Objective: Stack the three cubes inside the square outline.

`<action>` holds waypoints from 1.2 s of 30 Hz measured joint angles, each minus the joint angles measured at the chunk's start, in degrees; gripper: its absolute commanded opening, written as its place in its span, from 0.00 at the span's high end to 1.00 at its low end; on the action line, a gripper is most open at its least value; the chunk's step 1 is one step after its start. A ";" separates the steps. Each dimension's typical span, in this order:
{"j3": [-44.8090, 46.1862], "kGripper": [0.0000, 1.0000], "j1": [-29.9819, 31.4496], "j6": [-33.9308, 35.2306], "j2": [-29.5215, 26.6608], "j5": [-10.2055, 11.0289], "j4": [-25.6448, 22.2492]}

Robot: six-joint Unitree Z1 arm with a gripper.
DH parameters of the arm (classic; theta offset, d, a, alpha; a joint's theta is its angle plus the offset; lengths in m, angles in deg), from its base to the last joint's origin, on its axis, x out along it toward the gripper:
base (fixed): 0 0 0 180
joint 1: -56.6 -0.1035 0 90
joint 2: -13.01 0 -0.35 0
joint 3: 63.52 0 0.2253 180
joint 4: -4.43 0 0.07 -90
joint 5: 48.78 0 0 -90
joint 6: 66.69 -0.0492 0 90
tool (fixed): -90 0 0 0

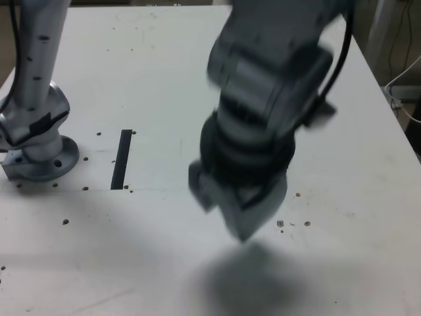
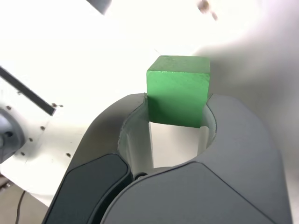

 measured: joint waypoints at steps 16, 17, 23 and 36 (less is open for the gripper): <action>5.16 0.74 -15.51 5.27 -9.88 -1.45 -1.18; 5.33 0.74 -16.13 5.78 -10.06 -1.65 -1.20; 6.93 0.74 -18.52 8.29 -10.15 -2.92 -1.23; 5.52 0.74 -22.32 9.90 -7.22 -4.30 -1.21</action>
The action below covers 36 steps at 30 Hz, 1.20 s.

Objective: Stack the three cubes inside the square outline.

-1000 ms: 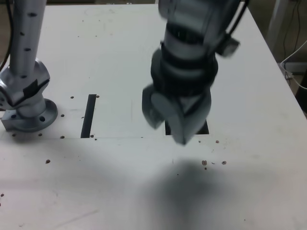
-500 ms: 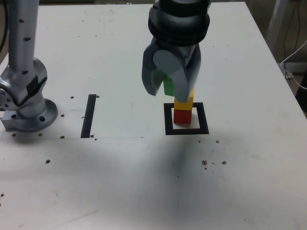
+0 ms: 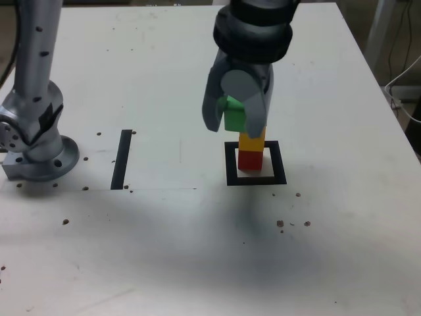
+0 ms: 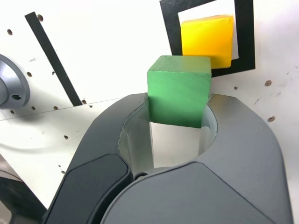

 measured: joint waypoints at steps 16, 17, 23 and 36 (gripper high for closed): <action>-3.04 0.74 -2.13 -0.10 2.73 -0.09 0.00; -3.04 0.74 -2.13 -0.10 2.80 -0.09 0.00; -3.02 0.74 -2.13 -0.11 2.94 -0.09 0.13; -2.52 0.62 -2.86 -0.32 3.22 -0.07 0.43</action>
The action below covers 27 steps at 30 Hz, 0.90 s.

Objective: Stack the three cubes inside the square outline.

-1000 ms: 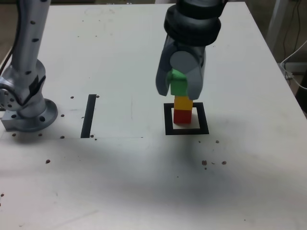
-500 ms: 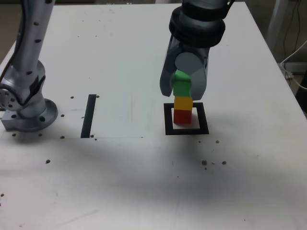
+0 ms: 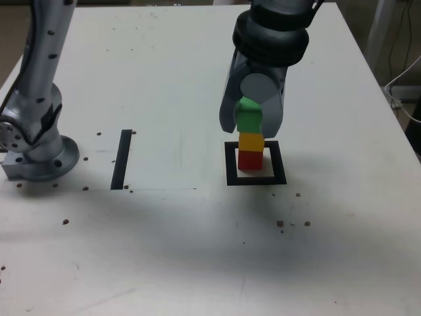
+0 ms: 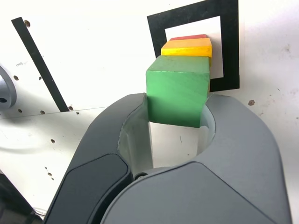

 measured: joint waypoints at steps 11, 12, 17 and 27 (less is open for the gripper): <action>0.10 0.01 -0.35 -1.40 0.39 -0.48 0.67; 0.09 0.01 -0.35 -1.40 0.39 -0.31 0.67; 0.55 0.01 -0.35 -1.33 -1.08 0.80 0.68; 8.31 0.01 -0.37 1.86 -11.80 3.52 0.53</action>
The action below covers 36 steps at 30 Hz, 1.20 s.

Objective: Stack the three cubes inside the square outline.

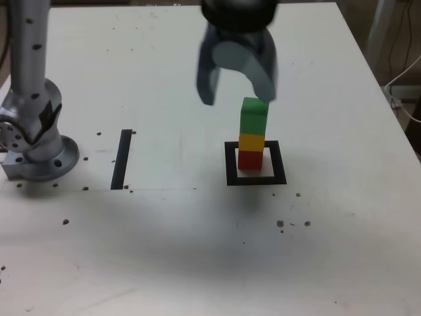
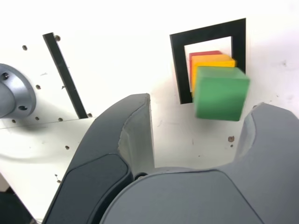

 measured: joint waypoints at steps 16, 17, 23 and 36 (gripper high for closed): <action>26.10 0.01 0.00 5.41 -14.28 -1.83 5.08; 27.95 0.01 0.00 5.67 -14.81 -1.86 6.02; 39.05 0.01 0.00 7.56 -17.94 -2.29 12.58; 51.97 0.01 0.00 8.80 -19.43 -4.06 21.54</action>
